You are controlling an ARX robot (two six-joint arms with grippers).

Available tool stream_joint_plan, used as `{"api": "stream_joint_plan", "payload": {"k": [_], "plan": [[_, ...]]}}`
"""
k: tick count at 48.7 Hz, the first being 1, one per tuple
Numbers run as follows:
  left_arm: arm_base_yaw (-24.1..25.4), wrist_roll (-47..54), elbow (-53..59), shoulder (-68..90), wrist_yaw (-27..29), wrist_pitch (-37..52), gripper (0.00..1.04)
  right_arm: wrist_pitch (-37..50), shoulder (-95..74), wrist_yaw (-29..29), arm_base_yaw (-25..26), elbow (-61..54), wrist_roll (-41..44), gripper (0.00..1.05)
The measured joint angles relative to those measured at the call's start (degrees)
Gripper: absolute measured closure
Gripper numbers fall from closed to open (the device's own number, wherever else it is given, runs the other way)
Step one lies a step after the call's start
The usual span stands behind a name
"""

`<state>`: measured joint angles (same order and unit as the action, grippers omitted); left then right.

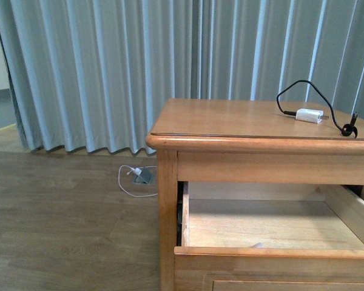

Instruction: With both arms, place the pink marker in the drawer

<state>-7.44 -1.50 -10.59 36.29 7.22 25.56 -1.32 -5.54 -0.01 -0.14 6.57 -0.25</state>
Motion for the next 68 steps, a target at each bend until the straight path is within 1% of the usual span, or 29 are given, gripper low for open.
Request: {"api": "stream_joint_plan", "payload": {"k": [1, 3, 7, 8, 9, 10, 15, 34, 37, 62, 65, 68], "plan": [[0.46, 0.22, 0.81, -0.83, -0.42, -0.02, 0.53, 0.00, 0.00, 0.00, 0.00, 0.00, 0.00, 0.08], [0.72, 0.37, 1.36, -1.36, -0.85, -0.09, 0.58, 0.00, 0.00, -0.07, 0.00, 0.00, 0.02, 0.08], [1.60, 0.63, 2.71, -3.21, -1.88, -0.57, 0.72, 0.00, 0.00, -0.02, 0.00, 0.00, 0.02, 0.08], [2.49, 0.68, 3.02, -3.76, -2.80, -0.85, 0.75, 0.00, 0.00, -0.02, 0.00, 0.00, 0.00, 0.08], [3.85, 0.81, 3.41, -4.46, -5.46, -1.18, 0.80, 0.00, 0.00, -0.02, 0.00, 0.00, 0.00, 0.08], [4.70, 0.87, 3.65, -4.90, -6.16, -1.33, 0.83, 0.00, 0.00, -0.02, 0.00, 0.00, 0.00, 0.08], [7.15, 1.01, 4.90, -7.32, -6.75, -2.36, 1.01, 0.00, 0.00, -0.04, 0.00, 0.00, 0.00, 0.08], [7.30, 1.07, 8.37, -16.90, -7.21, -8.44, 1.01, 0.00, 0.00, 0.00, 0.00, 0.00, 0.00, 0.08], [7.30, 1.07, 9.29, -17.97, -7.21, -8.11, 1.01, 0.00, 0.00, 0.02, 0.00, 0.00, 0.02, 0.08], [7.30, 1.20, 9.29, -26.43, -7.23, -15.50, 1.01, 0.00, 0.00, 0.00, 0.00, 0.00, 0.00, 0.08], [7.30, 1.25, 9.29, -31.56, -7.30, -22.47, 1.01, 0.00, 0.00, 0.00, 0.00, 0.00, 0.00, 0.08], [7.30, 1.22, 9.29, -35.12, -7.23, -25.05, 1.01, 0.00, 0.00, -0.07, 0.00, 0.00, 0.02, 0.08]]}}
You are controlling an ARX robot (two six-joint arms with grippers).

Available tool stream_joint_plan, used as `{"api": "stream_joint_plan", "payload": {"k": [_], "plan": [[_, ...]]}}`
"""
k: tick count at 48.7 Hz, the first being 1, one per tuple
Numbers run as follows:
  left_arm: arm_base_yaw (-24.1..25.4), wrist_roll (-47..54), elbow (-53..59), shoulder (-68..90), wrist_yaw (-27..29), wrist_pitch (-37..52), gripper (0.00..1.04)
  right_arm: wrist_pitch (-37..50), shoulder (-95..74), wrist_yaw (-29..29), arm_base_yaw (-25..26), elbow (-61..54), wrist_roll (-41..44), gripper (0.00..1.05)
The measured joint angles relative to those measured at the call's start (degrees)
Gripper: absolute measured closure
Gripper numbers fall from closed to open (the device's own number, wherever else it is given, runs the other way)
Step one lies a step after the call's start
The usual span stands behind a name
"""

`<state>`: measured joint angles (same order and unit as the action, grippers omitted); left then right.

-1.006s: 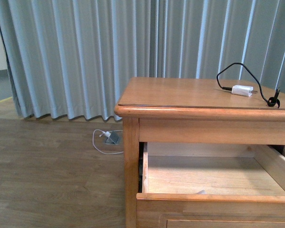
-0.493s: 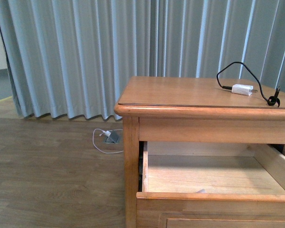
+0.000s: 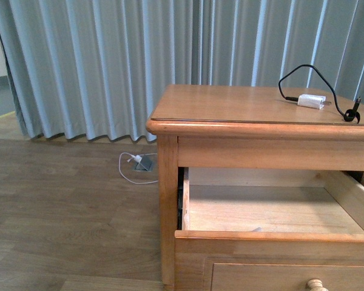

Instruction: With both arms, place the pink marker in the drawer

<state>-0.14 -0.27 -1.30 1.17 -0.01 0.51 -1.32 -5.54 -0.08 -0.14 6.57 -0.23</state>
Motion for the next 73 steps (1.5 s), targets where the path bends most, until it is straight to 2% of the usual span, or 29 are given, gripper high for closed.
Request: {"api": "stream_joint_plan", "payload": {"k": [4, 13, 16, 21, 28, 30, 35, 53, 73], "plan": [[0.00, -0.02, 0.00, -0.81, 0.00, -0.39, 0.99, 0.00, 0.02, 0.09, 0.00, 0.00, 0.00, 0.08], [0.00, 0.00, 0.00, -0.90, 0.00, -0.39, 0.66, -0.20, -0.09, 0.31, 0.07, 0.04, -0.20, 0.08], [0.00, 0.00, 0.00, -0.92, 0.00, -0.39, 0.56, -6.45, -1.86, 2.78, 0.28, 2.10, -1.81, 0.08], [0.00, 0.00, 0.00, -0.92, 0.02, -0.42, 0.36, -11.87, -5.77, 2.93, -0.66, 3.13, -4.24, 0.08], [0.00, 0.00, 0.00, -0.92, 0.00, -0.42, 0.09, -12.20, -12.79, 3.02, -2.82, 4.20, -4.79, 0.08], [0.00, 0.04, 0.00, -0.92, 0.00, -0.42, 0.04, -11.28, -15.65, 3.52, -2.84, 4.52, -4.74, 0.08], [0.00, 0.02, 0.00, -0.92, 0.00, -0.42, 0.06, -5.18, -27.02, 4.48, -3.30, 5.07, -4.35, 0.08], [0.00, 0.02, 0.00, -0.92, 0.00, -0.42, 0.06, 20.98, -65.22, -0.61, -10.60, 13.44, -4.68, 0.08], [0.00, 0.02, 0.00, -0.92, 0.00, -0.42, 0.06, 32.37, -88.70, -4.20, -12.09, 24.28, -5.64, 0.08]]}}
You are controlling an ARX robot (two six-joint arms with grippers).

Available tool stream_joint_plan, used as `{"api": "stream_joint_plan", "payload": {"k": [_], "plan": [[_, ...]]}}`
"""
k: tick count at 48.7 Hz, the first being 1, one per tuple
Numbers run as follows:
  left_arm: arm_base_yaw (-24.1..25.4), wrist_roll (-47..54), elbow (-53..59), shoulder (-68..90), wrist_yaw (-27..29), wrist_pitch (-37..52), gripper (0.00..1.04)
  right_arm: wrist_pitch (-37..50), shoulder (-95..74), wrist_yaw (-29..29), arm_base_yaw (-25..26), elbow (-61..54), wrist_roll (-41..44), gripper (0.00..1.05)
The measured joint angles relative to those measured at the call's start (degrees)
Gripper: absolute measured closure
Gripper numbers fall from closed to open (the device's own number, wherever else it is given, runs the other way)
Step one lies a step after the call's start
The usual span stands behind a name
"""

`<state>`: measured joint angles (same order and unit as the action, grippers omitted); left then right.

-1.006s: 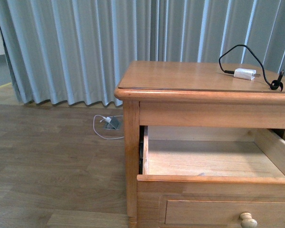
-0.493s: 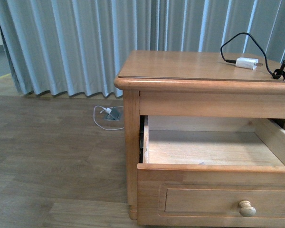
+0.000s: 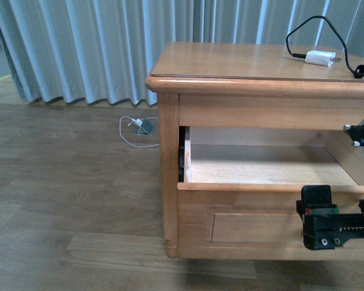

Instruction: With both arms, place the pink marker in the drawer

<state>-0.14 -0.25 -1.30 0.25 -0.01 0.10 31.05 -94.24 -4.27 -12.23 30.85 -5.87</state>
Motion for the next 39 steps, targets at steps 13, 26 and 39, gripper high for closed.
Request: {"api": "stream_joint_plan", "payload": {"k": [13, 26, 39], "plan": [[0.00, 0.00, 0.00, 0.00, 0.00, 0.00, 0.06, 5.35, -9.81, -2.05, 1.40, 7.39, 0.22, 0.08], [0.00, 0.00, 0.00, 0.00, 0.00, 0.00, 0.06, 10.21, -20.02, -4.46, 2.01, 17.03, 0.63, 0.08], [0.00, 0.00, 0.00, 0.00, 0.00, 0.00, 0.06, 13.40, -27.47, -6.01, 2.47, 25.09, 0.70, 0.08]]}}
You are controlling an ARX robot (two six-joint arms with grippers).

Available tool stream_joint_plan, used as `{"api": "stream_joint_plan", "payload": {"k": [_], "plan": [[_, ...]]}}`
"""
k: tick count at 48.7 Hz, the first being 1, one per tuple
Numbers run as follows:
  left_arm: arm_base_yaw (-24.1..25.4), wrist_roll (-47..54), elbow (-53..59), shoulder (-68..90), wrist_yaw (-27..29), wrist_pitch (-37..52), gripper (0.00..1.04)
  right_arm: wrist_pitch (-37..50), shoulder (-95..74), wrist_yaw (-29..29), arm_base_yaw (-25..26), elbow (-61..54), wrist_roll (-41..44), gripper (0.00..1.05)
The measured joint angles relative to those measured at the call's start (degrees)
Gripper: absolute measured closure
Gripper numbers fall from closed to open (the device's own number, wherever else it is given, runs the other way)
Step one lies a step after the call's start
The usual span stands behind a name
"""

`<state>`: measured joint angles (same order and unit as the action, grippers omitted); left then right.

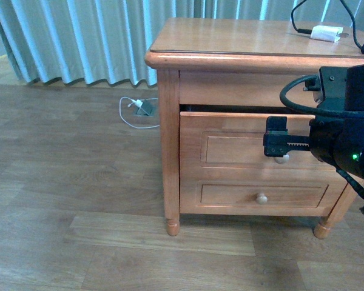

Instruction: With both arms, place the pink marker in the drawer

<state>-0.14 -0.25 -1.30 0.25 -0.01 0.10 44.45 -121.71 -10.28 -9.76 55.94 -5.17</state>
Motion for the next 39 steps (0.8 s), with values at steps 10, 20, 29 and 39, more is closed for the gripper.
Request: {"api": "stream_joint_plan", "payload": {"k": [10, 20, 29, 39], "plan": [[0.00, 0.00, 0.00, 0.00, 0.00, 0.00, 0.06, 0.22, -3.91, -0.39, 0.37, 4.87, 0.52, 0.08], [0.00, 0.00, 0.00, 0.00, 0.00, 0.00, 0.06, 0.24, -6.80, -0.17, 0.96, 7.91, 2.38, 0.08], [0.00, 0.00, 0.00, 0.00, 0.00, 0.00, 0.06, 0.35, -5.92, -0.02, 1.22, 6.80, 3.17, 0.08], [0.00, 0.00, 0.00, 0.00, 0.00, -0.02, 0.06, -0.15, 1.81, 0.20, 1.38, -0.74, 2.27, 0.08]]}}
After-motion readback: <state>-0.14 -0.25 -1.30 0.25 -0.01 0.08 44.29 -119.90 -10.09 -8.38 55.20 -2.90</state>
